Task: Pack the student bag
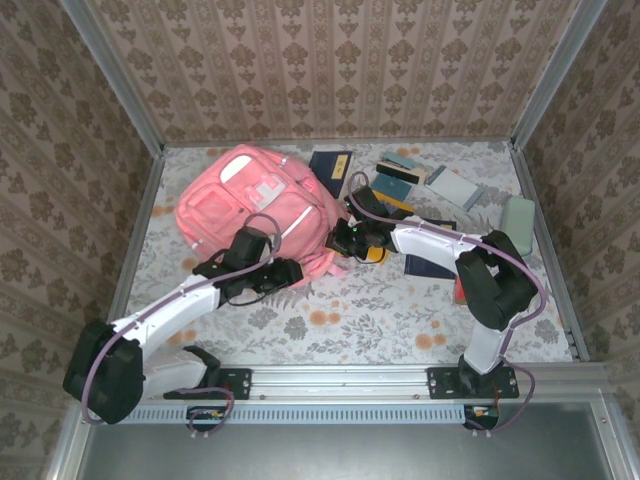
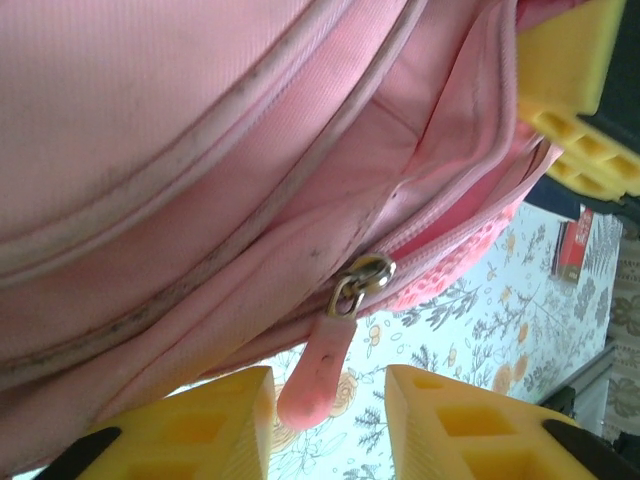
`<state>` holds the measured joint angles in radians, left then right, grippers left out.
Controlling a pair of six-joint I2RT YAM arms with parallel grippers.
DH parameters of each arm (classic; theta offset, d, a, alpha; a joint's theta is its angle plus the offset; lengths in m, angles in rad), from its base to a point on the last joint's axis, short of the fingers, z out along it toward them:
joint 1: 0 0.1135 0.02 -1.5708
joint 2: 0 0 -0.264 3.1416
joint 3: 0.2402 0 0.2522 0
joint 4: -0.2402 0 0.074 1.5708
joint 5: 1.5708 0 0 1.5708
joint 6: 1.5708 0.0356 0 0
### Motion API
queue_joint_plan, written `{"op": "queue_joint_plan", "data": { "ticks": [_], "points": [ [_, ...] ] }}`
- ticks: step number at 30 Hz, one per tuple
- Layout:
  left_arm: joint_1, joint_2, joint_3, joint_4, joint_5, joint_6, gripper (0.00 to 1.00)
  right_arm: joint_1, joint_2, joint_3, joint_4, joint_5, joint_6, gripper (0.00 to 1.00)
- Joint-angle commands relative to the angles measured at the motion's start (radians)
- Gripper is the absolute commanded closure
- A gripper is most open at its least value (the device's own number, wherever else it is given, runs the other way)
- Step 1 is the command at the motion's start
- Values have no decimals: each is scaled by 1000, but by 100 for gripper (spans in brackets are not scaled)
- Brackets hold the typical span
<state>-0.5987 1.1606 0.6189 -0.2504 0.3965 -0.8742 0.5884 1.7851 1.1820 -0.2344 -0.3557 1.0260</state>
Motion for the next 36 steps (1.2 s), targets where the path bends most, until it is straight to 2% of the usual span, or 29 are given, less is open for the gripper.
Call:
{"op": "queue_joint_plan", "data": {
  "ticks": [1,17,29,32,36],
  "points": [
    [11,6,-18,10,39,16,67,7,-41,32,61,-20,12,100],
    [40,108,4,138,45,-5,70,13,-44,25,64,-20,16,100],
    [48,63,-2,89,26,-9,92,13,-32,27,70,-23,20,100],
    [48,60,10,60,15,-11,100,13,-32,25,70,-23,19,100],
    [49,38,33,-55,-23,-5,100,11,-46,15,61,3,20,100]
  ]
}}
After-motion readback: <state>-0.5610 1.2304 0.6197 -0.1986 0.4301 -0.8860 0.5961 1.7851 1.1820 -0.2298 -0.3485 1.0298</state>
